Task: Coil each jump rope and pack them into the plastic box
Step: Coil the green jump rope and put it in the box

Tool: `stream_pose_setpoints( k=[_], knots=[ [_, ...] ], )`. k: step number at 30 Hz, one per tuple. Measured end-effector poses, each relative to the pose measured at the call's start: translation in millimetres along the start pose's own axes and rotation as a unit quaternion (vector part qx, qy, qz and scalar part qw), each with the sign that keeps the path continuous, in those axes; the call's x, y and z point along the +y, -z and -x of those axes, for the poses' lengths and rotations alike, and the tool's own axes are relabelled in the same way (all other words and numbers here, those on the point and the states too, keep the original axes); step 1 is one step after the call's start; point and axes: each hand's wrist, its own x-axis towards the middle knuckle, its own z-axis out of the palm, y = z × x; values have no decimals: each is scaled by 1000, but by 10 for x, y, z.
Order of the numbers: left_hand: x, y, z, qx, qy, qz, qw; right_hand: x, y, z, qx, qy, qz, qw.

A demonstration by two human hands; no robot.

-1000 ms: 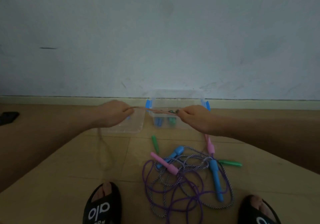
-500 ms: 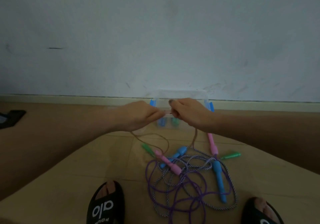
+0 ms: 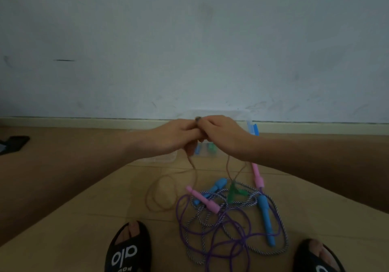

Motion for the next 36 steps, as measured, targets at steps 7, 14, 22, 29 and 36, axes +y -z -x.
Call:
stream_pose_setpoints(
  k=[7, 14, 22, 29, 36],
  knots=[
    [-533, 482, 80, -3, 117, -413, 903, 366, 165, 66, -26, -73, 92, 993],
    [-379, 243, 134, -27, 104, -196, 975, 295, 56, 10, -34, -173, -123, 977],
    [-61, 46, -61, -34, -23, -315, 948, 203, 40, 2, -60, -200, -195, 958],
    [-224, -38, -100, 51, 9, -367, 929, 189, -75, 48, -83, -235, -269, 930],
    [102, -216, 33, -55, 134, -111, 983, 140, -22, -68, 27, -279, -537, 796]
  ],
)
